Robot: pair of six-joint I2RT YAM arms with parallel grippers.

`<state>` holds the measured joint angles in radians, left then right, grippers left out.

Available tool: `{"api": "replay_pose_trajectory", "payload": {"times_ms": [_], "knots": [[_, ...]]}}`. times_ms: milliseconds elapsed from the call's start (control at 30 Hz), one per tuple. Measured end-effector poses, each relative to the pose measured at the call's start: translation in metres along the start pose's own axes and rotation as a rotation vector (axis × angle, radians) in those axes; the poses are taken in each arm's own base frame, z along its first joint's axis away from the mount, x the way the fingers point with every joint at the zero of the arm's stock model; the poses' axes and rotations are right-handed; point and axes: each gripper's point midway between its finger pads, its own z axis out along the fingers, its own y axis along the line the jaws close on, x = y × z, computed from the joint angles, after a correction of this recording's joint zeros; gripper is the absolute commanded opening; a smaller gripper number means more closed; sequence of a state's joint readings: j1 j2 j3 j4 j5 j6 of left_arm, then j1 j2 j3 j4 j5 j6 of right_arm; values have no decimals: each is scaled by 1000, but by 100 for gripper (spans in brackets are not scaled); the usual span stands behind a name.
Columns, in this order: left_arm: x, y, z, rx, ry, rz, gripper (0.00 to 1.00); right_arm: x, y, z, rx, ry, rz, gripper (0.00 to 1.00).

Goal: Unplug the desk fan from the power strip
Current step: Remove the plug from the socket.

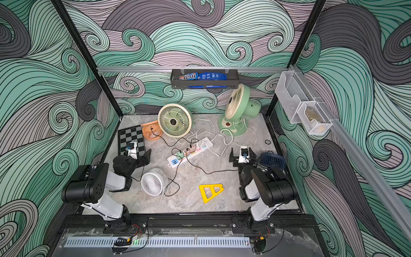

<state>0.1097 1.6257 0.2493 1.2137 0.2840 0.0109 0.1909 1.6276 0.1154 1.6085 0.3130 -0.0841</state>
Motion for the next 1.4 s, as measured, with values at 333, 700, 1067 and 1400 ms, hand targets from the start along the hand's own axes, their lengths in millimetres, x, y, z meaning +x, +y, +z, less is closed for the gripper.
{"api": "replay_pose_trajectory", "payload": {"times_ms": [333, 700, 1067, 1400], "knots": [[0, 1, 2, 0, 7, -2, 99, 12, -2, -6, 7, 44, -13, 99], [-3, -6, -1, 32, -17, 11, 99, 6, -7, -8, 13, 23, 9, 99], [-6, -12, -10, 55, -64, 29, 99, 32, -4, -26, -8, 108, -23, 99], [-7, -13, -12, 58, -72, 39, 99, -18, 1, -24, -32, -44, -3, 99]]}}
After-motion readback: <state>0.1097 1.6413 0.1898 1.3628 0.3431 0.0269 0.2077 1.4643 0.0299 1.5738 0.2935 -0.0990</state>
